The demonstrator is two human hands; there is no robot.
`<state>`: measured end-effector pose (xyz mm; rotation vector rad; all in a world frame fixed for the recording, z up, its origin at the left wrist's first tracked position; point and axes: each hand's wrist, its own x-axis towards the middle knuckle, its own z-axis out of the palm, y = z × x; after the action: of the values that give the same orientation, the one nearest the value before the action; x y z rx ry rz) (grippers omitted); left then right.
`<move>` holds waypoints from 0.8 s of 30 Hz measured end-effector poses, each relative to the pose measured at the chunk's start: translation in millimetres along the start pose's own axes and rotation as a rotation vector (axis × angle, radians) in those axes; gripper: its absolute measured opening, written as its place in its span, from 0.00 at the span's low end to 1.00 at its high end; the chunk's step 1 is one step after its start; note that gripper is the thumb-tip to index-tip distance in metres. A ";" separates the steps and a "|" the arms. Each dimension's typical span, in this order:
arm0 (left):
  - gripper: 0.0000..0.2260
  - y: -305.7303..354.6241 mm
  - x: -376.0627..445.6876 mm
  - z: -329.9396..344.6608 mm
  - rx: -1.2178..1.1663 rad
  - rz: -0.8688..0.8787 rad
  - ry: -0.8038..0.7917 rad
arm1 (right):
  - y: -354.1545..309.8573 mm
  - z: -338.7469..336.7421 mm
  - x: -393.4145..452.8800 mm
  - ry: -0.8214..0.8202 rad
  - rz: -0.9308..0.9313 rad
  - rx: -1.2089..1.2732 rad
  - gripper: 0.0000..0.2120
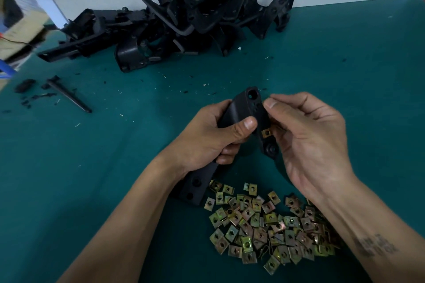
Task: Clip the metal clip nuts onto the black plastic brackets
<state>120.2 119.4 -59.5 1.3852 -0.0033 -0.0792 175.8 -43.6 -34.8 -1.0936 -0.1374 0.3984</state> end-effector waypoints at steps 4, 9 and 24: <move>0.03 0.1 0.5 2.3 0.021 0.000 0.002 | 4.3 5.4 -5.4 0.074 0.032 0.051 0.03; 0.03 -0.4 1.2 2.3 0.027 0.000 0.013 | 3.4 7.0 -6.7 0.071 0.020 0.034 0.04; 0.14 -1.6 0.4 0.0 0.009 0.048 0.027 | -3.4 -4.5 -5.7 -0.235 0.028 -0.117 0.12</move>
<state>120.5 119.1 -61.1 1.3946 -0.0141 -0.0206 172.7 -50.8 -33.4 -1.1619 -0.3573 0.5498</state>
